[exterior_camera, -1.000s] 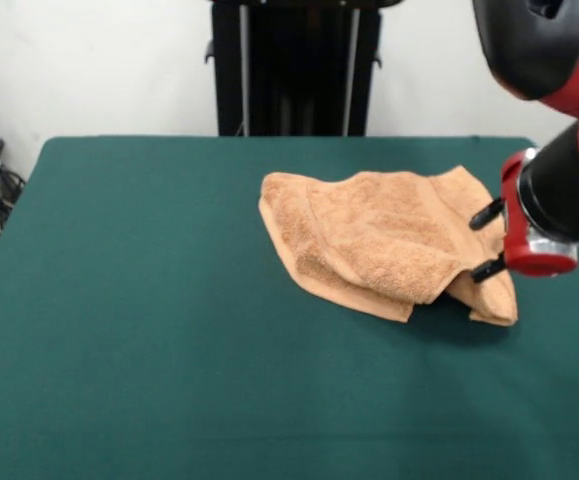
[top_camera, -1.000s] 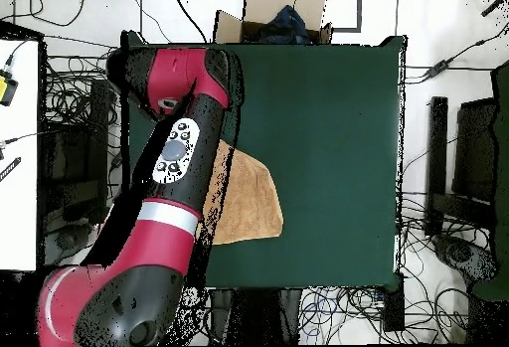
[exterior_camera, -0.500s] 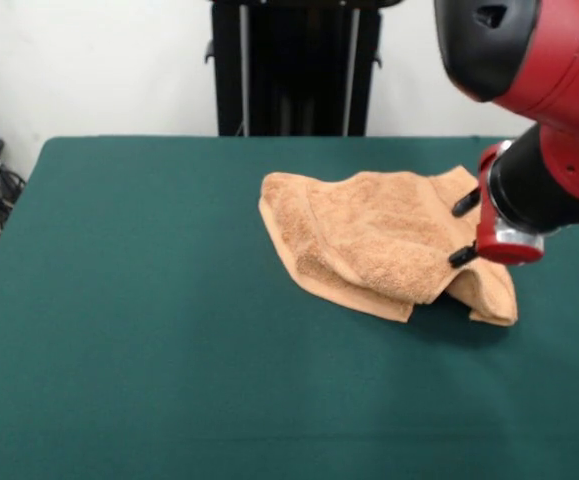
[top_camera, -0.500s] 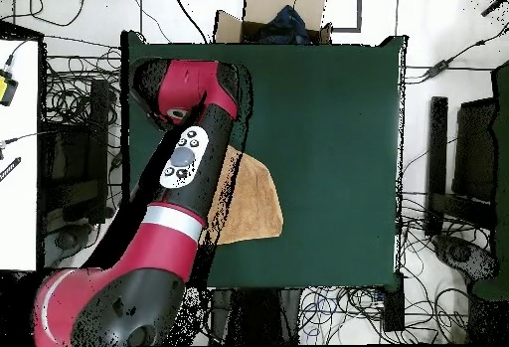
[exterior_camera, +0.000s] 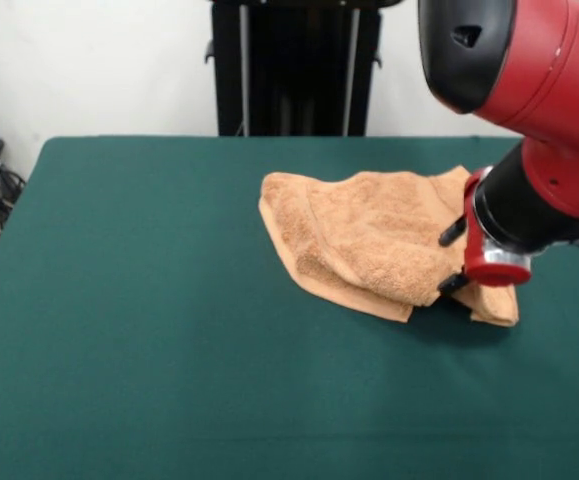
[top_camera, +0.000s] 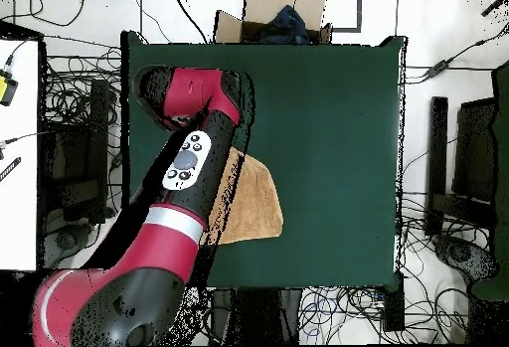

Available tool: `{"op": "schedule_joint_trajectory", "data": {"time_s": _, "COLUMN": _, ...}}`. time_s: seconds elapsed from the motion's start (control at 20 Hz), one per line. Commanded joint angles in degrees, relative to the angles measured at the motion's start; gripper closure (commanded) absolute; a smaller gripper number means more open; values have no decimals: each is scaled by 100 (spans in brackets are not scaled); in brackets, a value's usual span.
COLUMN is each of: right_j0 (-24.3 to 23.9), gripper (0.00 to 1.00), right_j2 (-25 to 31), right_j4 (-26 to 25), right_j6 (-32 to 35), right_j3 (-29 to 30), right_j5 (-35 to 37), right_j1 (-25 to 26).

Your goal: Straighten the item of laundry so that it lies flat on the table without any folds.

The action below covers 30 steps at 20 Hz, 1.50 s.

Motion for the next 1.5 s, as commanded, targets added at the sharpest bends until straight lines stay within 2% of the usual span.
{"op": "schedule_joint_trajectory", "data": {"time_s": 0.05, "right_j0": 63, "gripper": 0, "right_j2": 906, "right_j4": 98, "right_j6": 381, "right_j3": 588, "right_j5": -610, "right_j1": 346}}
{"op": "schedule_joint_trajectory", "data": {"time_s": 0.55, "right_j0": 46, "gripper": 0, "right_j2": 1124, "right_j4": 308, "right_j6": 589, "right_j3": 408, "right_j5": -553, "right_j1": 374}}
{"op": "schedule_joint_trajectory", "data": {"time_s": 0.95, "right_j0": 50, "gripper": 0, "right_j2": 1180, "right_j4": 270, "right_j6": 531, "right_j3": 409, "right_j5": -675, "right_j1": 453}}
{"op": "schedule_joint_trajectory", "data": {"time_s": 1.3, "right_j0": -64, "gripper": 0, "right_j2": 1369, "right_j4": 138, "right_j6": -2, "right_j3": 496, "right_j5": -587, "right_j1": 401}}
{"op": "schedule_joint_trajectory", "data": {"time_s": 1.35, "right_j0": -69, "gripper": 100, "right_j2": 1358, "right_j4": 49, "right_j6": -70, "right_j3": 466, "right_j5": -513, "right_j1": 402}}
{"op": "schedule_joint_trajectory", "data": {"time_s": 1.5, "right_j0": -111, "gripper": 100, "right_j2": 1428, "right_j4": 64, "right_j6": -155, "right_j3": 518, "right_j5": -478, "right_j1": 373}}
